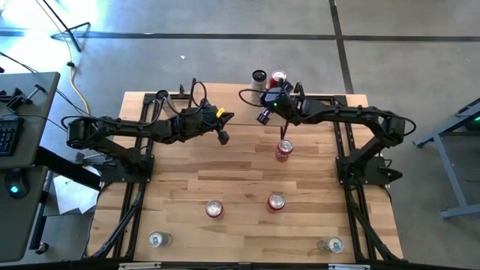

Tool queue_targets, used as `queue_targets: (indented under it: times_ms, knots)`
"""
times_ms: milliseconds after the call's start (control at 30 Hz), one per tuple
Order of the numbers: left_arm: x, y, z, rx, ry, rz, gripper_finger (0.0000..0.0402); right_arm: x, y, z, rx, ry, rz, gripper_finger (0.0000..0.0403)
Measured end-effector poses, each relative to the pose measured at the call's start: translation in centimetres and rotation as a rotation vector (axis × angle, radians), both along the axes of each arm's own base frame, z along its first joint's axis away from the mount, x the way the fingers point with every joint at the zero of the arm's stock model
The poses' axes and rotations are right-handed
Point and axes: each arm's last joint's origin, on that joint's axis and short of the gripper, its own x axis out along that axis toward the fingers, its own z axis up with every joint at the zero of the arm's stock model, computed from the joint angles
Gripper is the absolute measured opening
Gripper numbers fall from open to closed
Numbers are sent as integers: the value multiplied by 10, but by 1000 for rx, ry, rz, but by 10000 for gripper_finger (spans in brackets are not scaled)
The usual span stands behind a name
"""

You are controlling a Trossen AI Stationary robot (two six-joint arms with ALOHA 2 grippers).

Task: Place canned beverage on shelf
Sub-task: Put the right white and yellow soda can on the shelf

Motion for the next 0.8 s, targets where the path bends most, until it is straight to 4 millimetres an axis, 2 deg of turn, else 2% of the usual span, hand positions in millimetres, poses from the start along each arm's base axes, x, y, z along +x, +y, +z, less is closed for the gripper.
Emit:
queue_targets:
  times_ms: [133,400,800]
  knots:
    - [0,0,0,0,0,0,0,4,-1,4,-5,-48,54,0]
    - [0,0,0,5,4,-1,0,0,8,7,-15,11,49,0]
    - [0,0,0,-1,3,1,0,5,-9,5,-30,-57,55,0]
